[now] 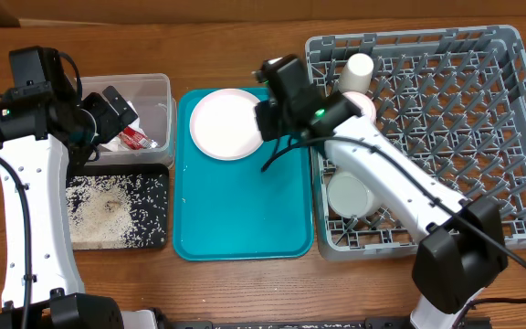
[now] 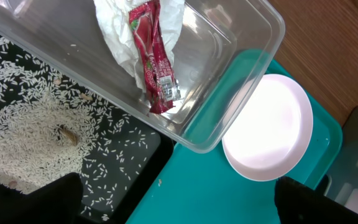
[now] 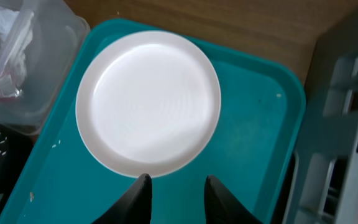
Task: Sort waste into correct bins and load items into the dishwasher
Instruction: 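Move the right gripper left over the pink plate on the teal tray, then lower the right gripper and grip the pink plate's edge, then lift the pink plate and carry it right into the dish rack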
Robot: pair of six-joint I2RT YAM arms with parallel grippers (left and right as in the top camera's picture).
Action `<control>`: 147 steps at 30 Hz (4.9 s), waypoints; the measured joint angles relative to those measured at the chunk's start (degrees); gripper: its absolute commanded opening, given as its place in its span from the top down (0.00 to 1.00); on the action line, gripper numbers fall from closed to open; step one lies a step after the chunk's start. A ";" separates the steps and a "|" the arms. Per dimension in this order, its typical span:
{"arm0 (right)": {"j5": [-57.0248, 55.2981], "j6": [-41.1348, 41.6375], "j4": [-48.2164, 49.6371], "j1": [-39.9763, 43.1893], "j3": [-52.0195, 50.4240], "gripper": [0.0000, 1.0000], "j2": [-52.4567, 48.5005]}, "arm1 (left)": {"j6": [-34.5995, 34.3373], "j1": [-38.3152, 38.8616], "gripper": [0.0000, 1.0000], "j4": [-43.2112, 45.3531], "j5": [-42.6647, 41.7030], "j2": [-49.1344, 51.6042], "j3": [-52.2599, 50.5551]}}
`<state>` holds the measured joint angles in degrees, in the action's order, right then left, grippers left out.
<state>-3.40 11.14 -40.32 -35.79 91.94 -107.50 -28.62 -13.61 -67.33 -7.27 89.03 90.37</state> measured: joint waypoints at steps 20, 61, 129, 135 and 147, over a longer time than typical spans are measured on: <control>-6.71 0.90 15.43 -0.55 0.11 0.67 -18.99 | 0.00 0.00 0.00 0.02 0.00 0.00 0.00; 16.33 0.85 -2.29 -5.95 2.84 0.84 -19.96 | 0.00 0.00 0.00 0.00 0.00 0.00 0.00; 2.84 1.46 7.54 0.55 -1.62 0.96 -18.01 | 0.00 0.00 0.00 0.02 0.02 0.00 0.00; 0.94 1.68 4.15 0.52 0.33 0.96 -17.77 | 0.00 0.00 0.00 0.00 0.00 0.00 0.00; -27.23 -3.06 -6.88 0.46 5.86 0.96 2.93 | 0.00 0.00 0.00 -0.02 0.02 0.00 0.00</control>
<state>-30.63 8.08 -47.20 -35.33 97.80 -104.57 -28.62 -13.61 -67.35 -7.25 89.03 90.37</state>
